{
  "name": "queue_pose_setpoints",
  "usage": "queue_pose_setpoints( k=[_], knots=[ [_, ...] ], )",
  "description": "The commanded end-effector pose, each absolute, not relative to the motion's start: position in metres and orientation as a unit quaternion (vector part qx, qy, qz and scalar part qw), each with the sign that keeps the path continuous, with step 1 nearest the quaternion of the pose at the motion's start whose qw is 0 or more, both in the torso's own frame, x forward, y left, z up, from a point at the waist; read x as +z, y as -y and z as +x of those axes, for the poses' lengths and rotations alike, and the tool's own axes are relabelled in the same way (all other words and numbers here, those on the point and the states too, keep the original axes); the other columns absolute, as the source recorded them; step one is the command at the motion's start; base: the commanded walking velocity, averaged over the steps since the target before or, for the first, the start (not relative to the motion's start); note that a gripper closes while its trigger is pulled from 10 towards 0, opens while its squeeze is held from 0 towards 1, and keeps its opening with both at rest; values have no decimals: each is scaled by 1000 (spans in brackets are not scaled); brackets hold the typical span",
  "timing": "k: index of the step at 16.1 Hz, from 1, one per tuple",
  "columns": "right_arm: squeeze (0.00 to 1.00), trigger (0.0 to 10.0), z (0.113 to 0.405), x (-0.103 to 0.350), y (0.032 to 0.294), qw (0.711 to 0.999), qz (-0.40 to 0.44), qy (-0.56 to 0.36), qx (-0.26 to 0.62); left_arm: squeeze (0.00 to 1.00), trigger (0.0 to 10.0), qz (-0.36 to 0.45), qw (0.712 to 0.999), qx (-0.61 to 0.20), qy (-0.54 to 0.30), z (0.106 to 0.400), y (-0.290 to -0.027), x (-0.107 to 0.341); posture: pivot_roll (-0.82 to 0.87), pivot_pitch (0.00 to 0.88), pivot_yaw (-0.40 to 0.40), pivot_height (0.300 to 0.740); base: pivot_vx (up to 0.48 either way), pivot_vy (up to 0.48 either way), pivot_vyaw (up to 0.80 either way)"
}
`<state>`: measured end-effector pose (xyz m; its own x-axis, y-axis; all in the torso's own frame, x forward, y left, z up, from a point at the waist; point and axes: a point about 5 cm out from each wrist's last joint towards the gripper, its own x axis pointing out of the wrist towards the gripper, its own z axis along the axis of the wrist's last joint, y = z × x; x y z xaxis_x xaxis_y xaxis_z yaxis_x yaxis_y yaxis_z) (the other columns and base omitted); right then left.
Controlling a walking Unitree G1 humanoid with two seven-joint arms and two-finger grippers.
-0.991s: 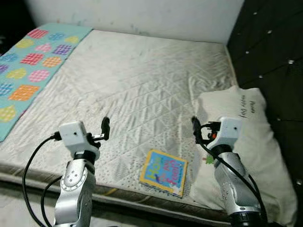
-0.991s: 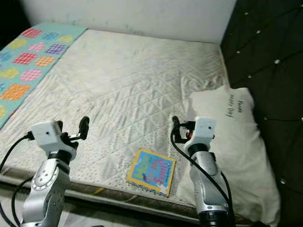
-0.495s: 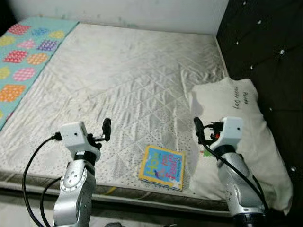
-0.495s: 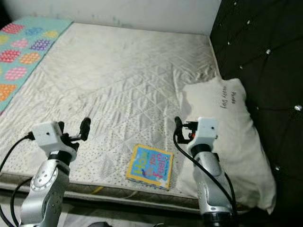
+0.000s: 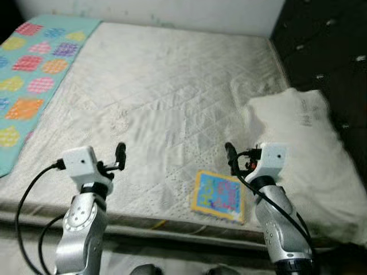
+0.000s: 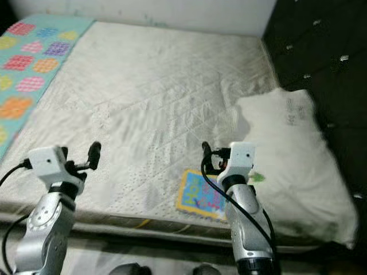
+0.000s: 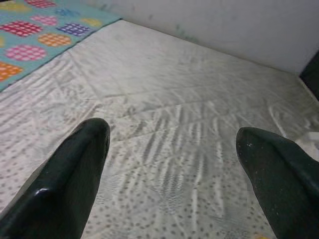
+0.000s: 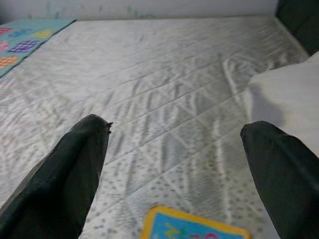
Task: Clean up the room
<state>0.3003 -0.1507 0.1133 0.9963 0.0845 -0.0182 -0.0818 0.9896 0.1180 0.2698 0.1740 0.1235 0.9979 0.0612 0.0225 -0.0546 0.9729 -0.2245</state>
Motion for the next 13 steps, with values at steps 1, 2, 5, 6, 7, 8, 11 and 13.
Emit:
queue_pose_setpoints(
  k=[1, 2, 5, 6, 7, 8, 11, 13],
  knots=[
    [0, 10000, 300, 112, 158, 998, 54, -16, 32, 0, 10000, -118, 993, 22, 10, 269, -170, 122, 87, 175, -4, 740, 0, 322, 0],
    [0, 10000, 300, 112, 157, 998, 54, -16, 32, 0, 10000, -118, 993, 22, 11, 269, -170, 122, 87, 174, -5, 740, 0, 341, 0],
    [0, 10000, 301, 112, 156, 998, 53, -18, 39, 0, 10000, -119, 993, 22, 11, 270, -169, 123, 87, 173, -6, 740, 0, 347, 0],
    [0, 10000, 301, 113, 155, 998, 51, -16, 44, 0, 10000, -119, 993, 22, 11, 270, -169, 123, 87, 175, -7, 740, 0, 352, 0],
    [0, 10000, 301, 113, 153, 998, 48, -15, 48, 0, 10000, -119, 993, 23, 11, 270, -169, 123, 87, 175, -7, 740, 0, 352, 0],
    [0, 10000, 301, 113, 153, 998, 47, -15, 49, 0, 10000, -119, 993, 23, 10, 270, -169, 123, 87, 175, -7, 740, 0, 352, 0],
    [0, 10000, 301, 113, 153, 997, 47, -17, 50, 0, 10000, -119, 993, 24, 10, 269, -169, 123, 87, 181, -10, 740, 0, 386, 0],
    [0, 10000, 301, 112, 153, 997, 46, -18, 53, 0, 10000, -121, 992, 23, 9, 269, -168, 123, 85, 183, -11, 740, 0, 399, 0]
  ],
)
